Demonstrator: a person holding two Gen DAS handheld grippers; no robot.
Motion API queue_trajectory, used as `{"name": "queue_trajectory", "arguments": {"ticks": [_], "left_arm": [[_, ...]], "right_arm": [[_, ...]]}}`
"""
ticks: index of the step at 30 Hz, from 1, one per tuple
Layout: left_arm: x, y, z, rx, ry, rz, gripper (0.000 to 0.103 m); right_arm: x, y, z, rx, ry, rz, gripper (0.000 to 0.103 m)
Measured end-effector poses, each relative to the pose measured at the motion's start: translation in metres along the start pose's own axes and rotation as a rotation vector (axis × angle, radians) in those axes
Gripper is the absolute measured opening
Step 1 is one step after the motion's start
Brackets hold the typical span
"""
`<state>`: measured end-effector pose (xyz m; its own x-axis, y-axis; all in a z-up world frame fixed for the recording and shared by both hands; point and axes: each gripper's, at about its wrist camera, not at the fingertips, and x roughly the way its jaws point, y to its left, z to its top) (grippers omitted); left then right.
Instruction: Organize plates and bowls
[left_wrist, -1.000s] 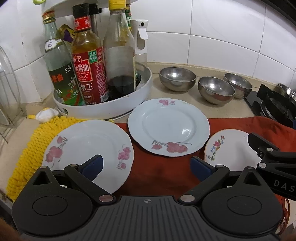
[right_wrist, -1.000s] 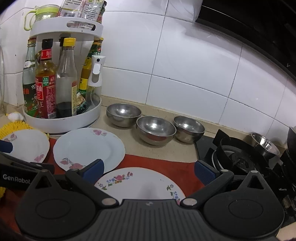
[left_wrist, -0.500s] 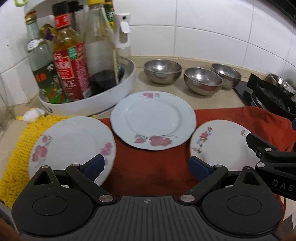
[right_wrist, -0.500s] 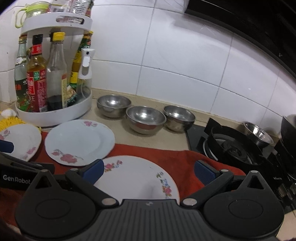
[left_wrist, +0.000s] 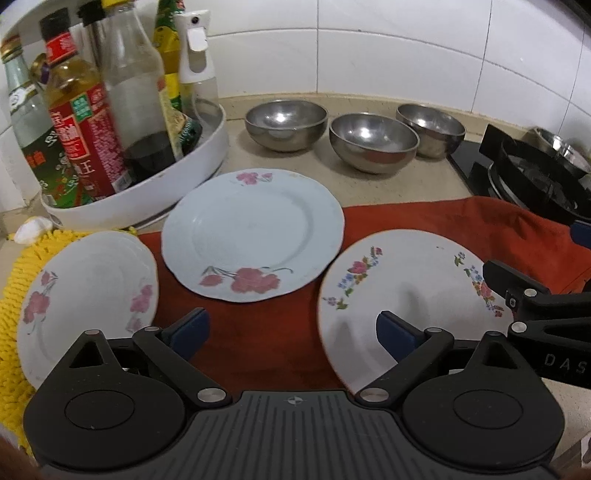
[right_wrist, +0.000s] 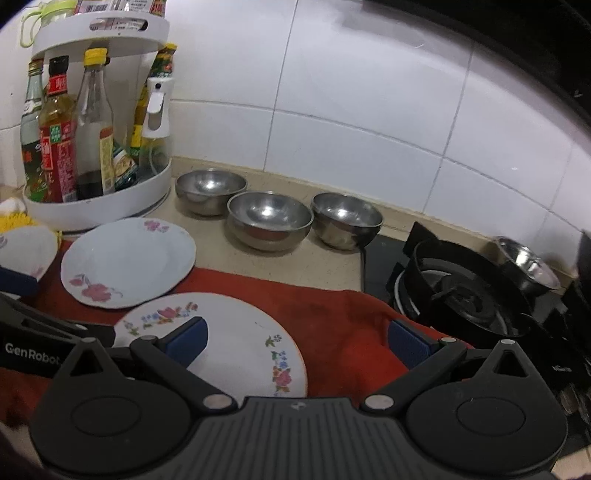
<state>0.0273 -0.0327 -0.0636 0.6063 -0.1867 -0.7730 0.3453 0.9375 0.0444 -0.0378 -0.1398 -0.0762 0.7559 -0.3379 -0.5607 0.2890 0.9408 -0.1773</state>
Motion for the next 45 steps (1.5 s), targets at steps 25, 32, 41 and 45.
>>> {"name": "queue_trajectory", "arguments": {"ticks": [25,32,41,45], "left_arm": [[0.031,-0.052,-0.005,0.013,0.069,-0.044,0.089],[0.034,-0.057,-0.003,-0.011,0.064,-0.014,0.089],[0.048,-0.065,0.015,0.005,0.086,-0.028,0.087],[0.043,-0.061,0.016,0.02,0.074,-0.028,0.087]], "right_arm": [[0.084,-0.056,-0.009,0.033,0.226,0.53,0.048],[0.09,-0.063,-0.007,0.032,0.246,0.576,0.047],[0.098,-0.077,-0.003,0.103,0.234,0.528,0.047],[0.095,-0.078,-0.001,0.104,0.219,0.515,0.047]]}}
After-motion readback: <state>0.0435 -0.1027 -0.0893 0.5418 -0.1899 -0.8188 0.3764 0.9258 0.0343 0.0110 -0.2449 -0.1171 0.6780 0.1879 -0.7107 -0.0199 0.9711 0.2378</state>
